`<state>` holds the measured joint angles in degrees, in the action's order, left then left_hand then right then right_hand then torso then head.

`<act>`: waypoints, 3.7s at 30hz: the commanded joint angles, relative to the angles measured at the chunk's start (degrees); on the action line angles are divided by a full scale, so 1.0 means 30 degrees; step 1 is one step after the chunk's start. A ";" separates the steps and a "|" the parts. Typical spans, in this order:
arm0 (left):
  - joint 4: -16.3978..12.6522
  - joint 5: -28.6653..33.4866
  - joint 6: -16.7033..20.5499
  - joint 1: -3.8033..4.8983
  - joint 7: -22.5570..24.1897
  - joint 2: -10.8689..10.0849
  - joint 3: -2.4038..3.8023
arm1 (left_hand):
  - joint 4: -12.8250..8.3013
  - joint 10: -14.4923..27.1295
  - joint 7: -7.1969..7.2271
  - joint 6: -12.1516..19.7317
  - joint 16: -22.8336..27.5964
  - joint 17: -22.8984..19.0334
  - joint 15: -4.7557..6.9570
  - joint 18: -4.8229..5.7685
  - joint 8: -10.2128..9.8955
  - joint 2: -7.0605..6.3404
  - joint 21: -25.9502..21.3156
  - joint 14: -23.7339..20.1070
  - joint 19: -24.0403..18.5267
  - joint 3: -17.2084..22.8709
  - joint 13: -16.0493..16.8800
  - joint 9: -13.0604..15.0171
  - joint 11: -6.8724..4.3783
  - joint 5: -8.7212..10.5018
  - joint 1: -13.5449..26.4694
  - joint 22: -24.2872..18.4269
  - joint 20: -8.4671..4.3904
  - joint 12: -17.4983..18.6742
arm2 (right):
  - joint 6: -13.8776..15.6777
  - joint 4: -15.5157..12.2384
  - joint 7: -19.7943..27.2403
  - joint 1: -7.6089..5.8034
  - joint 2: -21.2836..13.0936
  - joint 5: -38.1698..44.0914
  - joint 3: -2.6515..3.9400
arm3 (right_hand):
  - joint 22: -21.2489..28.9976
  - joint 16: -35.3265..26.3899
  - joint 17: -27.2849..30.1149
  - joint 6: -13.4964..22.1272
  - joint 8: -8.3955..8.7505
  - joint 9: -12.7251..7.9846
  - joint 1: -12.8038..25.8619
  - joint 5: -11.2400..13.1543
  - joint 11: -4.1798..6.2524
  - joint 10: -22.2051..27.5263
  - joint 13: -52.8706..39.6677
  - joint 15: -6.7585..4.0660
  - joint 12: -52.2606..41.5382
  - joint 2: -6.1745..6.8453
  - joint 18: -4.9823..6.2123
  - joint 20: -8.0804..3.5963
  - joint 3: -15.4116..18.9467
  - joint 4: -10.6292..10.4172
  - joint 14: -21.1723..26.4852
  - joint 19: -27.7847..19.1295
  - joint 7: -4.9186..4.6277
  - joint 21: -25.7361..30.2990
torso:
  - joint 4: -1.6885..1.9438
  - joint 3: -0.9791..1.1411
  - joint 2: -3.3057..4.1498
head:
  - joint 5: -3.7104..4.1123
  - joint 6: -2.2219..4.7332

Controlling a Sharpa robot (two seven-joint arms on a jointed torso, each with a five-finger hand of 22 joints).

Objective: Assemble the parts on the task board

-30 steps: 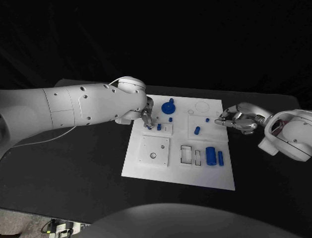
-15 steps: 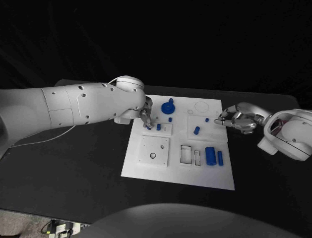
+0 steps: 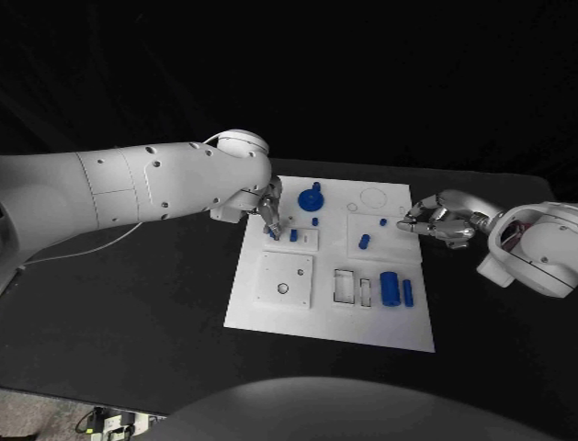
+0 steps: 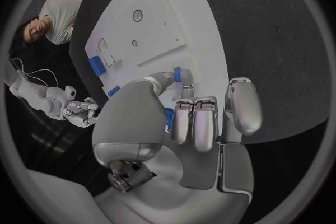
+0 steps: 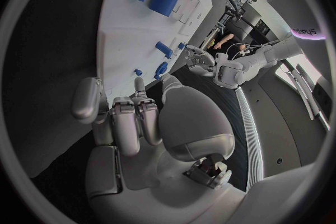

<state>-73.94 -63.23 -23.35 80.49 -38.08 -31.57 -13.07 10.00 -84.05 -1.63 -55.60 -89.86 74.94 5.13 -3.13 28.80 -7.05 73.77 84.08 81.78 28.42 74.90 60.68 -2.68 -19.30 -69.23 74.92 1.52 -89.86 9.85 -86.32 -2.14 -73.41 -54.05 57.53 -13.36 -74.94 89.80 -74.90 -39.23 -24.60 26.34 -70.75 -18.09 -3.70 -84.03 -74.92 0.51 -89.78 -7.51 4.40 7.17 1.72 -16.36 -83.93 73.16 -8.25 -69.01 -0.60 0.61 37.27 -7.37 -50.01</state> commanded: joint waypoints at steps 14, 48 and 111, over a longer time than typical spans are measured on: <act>0.0353 0.0623 -0.0863 0.0059 -0.0018 0.0359 0.0012 | -0.1231 -0.1984 0.0377 -0.0615 -0.0047 0.5020 0.0092 -0.0144 -0.0134 -0.0077 -0.0108 0.1974 0.0037 0.1503 0.5032 -0.0064 -0.0172 0.0230 0.0076 0.3444 -0.0118 -0.0045 | -0.0274 -0.0068 0.0010 0.0016 -0.0041 0.0173 -0.0001 | -0.2554 0.0009 -0.4990 0.0157 0.0091 -0.0029 -0.0135 -0.0154 -0.0014 -0.1989 -0.5025 0.0109 -0.0073 -0.0049 0.0344 0.0033 -0.0115 0.0076 -0.1964 -0.0128 0.0035 0.0142 | -0.0005 0.0003 -0.0010 | 0.0050 0.0003; 0.0673 -0.0103 -0.0433 0.0003 -0.0089 0.0699 0.0005 | -0.1259 -0.1984 0.0305 -0.0392 -0.0047 0.5020 0.0073 -0.0138 -0.0365 -0.0085 -0.0103 0.1974 0.0049 0.1711 0.5032 -0.0162 -0.0130 0.0255 0.0249 0.3450 -0.0110 -0.0045 | -0.0327 -0.0069 0.0022 0.0023 -0.0042 0.0173 -0.0001 | -0.2546 -0.0004 -0.4980 0.0156 0.0092 -0.0032 -0.0166 -0.0155 -0.0019 -0.1989 -0.5025 0.0112 -0.0073 -0.0029 0.0349 0.0034 -0.0120 0.0082 -0.1950 -0.0146 0.0027 0.0179 | 0.0005 -0.0001 -0.0011 | 0.0067 0.0003; 0.1035 0.0051 -0.0419 -0.0420 -0.0055 0.0777 -0.0024 | -0.0661 -0.1984 0.0175 -0.0352 -0.0047 0.5020 -0.0083 -0.0216 -0.1276 0.0113 -0.0617 0.1974 -0.0197 0.0542 0.5032 -0.0742 0.0023 0.1661 0.1416 0.3329 0.0040 -0.0045 | -0.0374 -0.0171 0.0018 0.0025 -0.0173 0.0173 -0.0001 | -0.2541 -0.0009 -0.4976 0.0145 0.0089 -0.0035 -0.0175 -0.0146 -0.0026 -0.1989 -0.5025 0.0117 -0.0073 -0.0015 0.0352 0.0036 -0.0118 0.0062 -0.1945 -0.0157 0.0019 0.0211 | 0.0000 0.0003 -0.0006 | 0.0114 0.0003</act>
<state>-70.84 -63.04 -23.61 79.43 -38.25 -29.38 -13.09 7.63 -84.06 -1.21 -56.22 -89.86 74.95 5.12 -3.13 25.17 -6.71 72.09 84.08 81.57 30.67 74.91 58.63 -2.66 -14.72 -65.30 74.90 1.73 -89.86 9.57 -86.73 -2.17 -73.37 -54.54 57.55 -13.35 -74.92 89.80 -74.91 -39.23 -24.60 26.31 -70.75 -18.31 -3.70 -84.03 -74.92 0.51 -89.78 -7.51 4.40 7.18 1.56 -16.20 -83.93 73.17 -8.25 -68.56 -0.58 0.62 37.24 -7.08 -50.01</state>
